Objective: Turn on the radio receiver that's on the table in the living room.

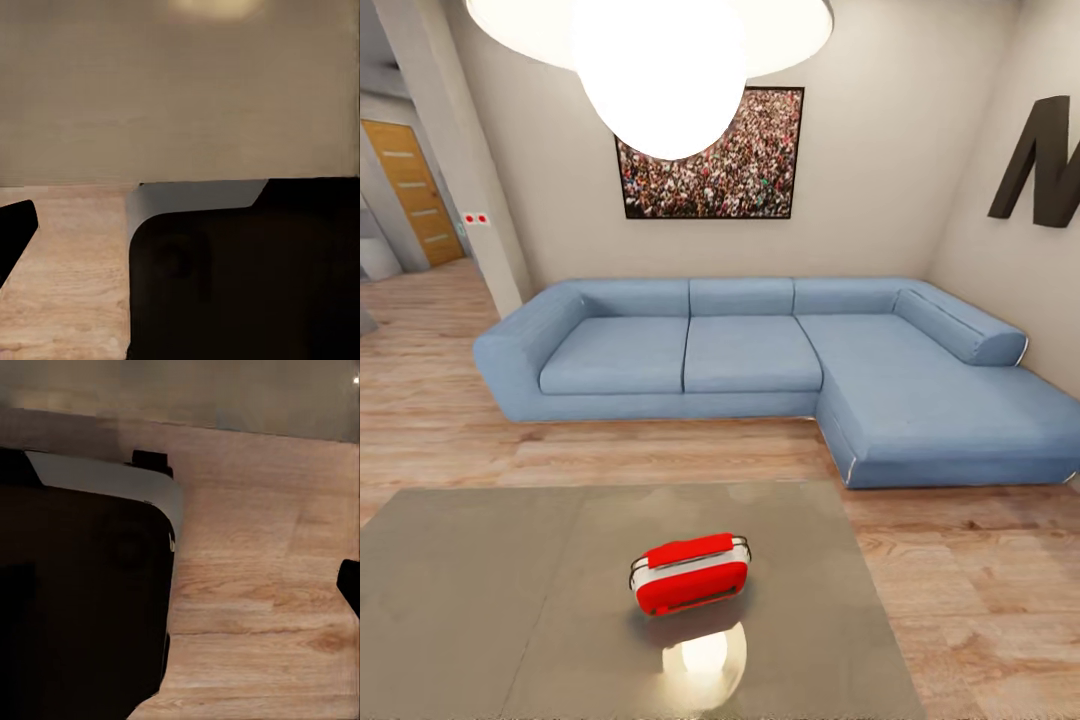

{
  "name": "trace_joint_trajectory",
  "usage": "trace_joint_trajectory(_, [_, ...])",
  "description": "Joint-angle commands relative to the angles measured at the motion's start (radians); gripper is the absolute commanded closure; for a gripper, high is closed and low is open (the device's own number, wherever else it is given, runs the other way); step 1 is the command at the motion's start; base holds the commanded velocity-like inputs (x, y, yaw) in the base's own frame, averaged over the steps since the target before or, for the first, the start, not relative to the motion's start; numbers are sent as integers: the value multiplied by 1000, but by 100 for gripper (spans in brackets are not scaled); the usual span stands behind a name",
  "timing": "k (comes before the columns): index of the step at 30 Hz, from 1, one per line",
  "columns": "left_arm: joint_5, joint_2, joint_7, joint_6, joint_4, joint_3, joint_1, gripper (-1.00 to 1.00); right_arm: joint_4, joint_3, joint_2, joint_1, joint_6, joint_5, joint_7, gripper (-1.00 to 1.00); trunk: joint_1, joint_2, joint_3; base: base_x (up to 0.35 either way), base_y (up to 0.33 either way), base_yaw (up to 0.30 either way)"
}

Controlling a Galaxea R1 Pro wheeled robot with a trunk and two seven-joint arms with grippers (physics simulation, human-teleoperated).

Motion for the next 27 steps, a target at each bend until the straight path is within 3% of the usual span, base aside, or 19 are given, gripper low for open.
trace_joint_trajectory(1, [0,2,-1,17,-31,0,0,-100,-30,0,0,0,19,2,0,-100,0,0,-2,0,0,0])
trace_joint_trajectory(6, [1,9,-6,125,-233,2,0,-100,-189,-1,-2,-28,129,9,3,-100,0,0,-10,0,0,0])
trace_joint_trajectory(14, [-2,9,-9,259,-524,2,0,-100,-240,-1,-3,-169,206,9,9,-100,0,0,-23,0,0,0])
trace_joint_trajectory(19, [-8,18,-6,320,-645,2,0,-100,-243,-1,-4,-229,214,13,11,-100,0,0,-31,0,0,0])
trace_joint_trajectory(20, [-9,29,-7,335,-675,3,-1,-100,-244,-1,-4,-247,215,13,11,-100,0,0,-32,0,0,0])
trace_joint_trajectory(22, [3,93,-16,382,-726,4,-9,-100,-253,-1,-14,-303,215,16,12,-100,0,0,-36,0,0,0])
trace_joint_trajectory(27, [33,130,-87,396,-735,5,-33,-100,-256,0,-44,-370,213,15,27,-100,0,0,-44,0,0,0])
